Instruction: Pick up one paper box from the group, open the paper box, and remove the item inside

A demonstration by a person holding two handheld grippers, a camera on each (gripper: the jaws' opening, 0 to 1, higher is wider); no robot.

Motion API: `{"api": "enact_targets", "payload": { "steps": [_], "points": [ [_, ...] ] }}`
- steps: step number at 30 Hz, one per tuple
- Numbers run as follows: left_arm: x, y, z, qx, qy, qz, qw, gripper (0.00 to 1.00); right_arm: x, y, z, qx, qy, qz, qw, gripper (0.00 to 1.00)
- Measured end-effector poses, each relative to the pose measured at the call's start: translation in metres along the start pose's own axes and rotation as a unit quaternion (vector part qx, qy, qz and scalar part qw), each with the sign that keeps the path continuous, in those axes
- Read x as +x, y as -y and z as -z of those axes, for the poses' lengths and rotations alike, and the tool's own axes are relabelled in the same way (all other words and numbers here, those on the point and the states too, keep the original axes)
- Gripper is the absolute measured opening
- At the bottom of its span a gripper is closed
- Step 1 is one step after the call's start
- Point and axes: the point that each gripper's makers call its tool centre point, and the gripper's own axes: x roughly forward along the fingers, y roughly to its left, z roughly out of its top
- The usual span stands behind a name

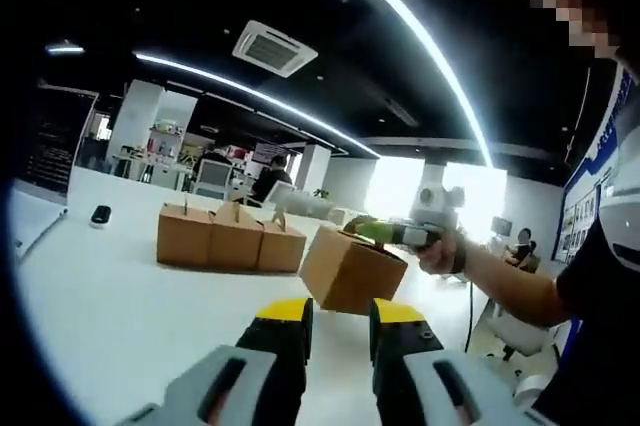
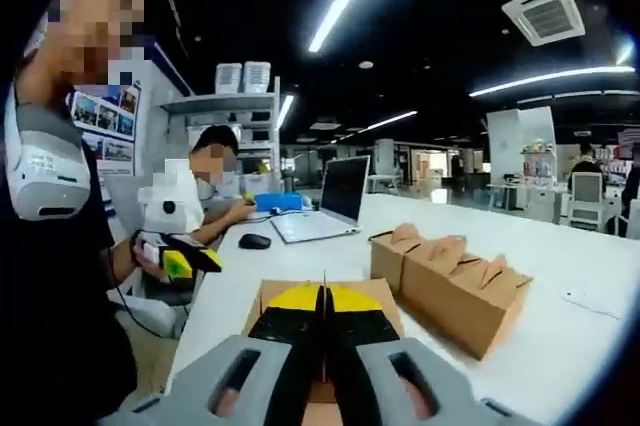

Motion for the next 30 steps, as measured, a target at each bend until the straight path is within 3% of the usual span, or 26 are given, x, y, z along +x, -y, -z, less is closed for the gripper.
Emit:
{"api": "enact_targets", "payload": {
  "steps": [1, 2, 7, 16, 24, 26, 27, 30],
  "points": [
    [0.000, 0.000, 0.000, -0.001, -0.001, 0.000, 1.0000, 0.25, 0.003, -0.003, 0.003, -0.002, -0.003, -0.008, 1.0000, 0.02],
    [0.000, -0.001, 0.001, -0.001, -0.001, -0.001, 1.0000, 0.25, 0.006, -0.015, 0.008, -0.006, -0.010, -0.042, 0.9991, 0.02],
    [-0.001, 0.001, 0.005, -0.005, -0.010, 0.001, 0.9999, 0.25, 0.013, -0.037, 0.026, -0.046, -0.054, -0.091, 0.9933, 0.02],
    [-0.005, 0.002, 0.012, -0.008, -0.015, 0.003, 0.9999, 0.25, 0.014, -0.059, 0.028, -0.063, -0.045, -0.157, 0.9845, 0.02],
    [-0.006, 0.000, 0.011, -0.008, -0.012, 0.000, 0.9999, 0.25, 0.018, -0.059, 0.038, -0.058, -0.051, -0.160, 0.9841, 0.02],
    [-0.007, 0.001, 0.012, -0.007, -0.014, 0.002, 0.9999, 0.25, 0.020, -0.053, 0.036, -0.037, -0.042, -0.138, 0.9889, 0.03],
    [-0.007, 0.002, 0.012, -0.007, -0.015, 0.003, 0.9999, 0.25, 0.021, -0.050, 0.035, -0.026, -0.037, -0.127, 0.9909, 0.05],
    [-0.007, 0.004, 0.015, -0.005, -0.022, 0.009, 0.9997, 0.25, 0.020, -0.046, 0.025, -0.003, -0.014, -0.127, 0.9918, 0.42]
  ]
}}
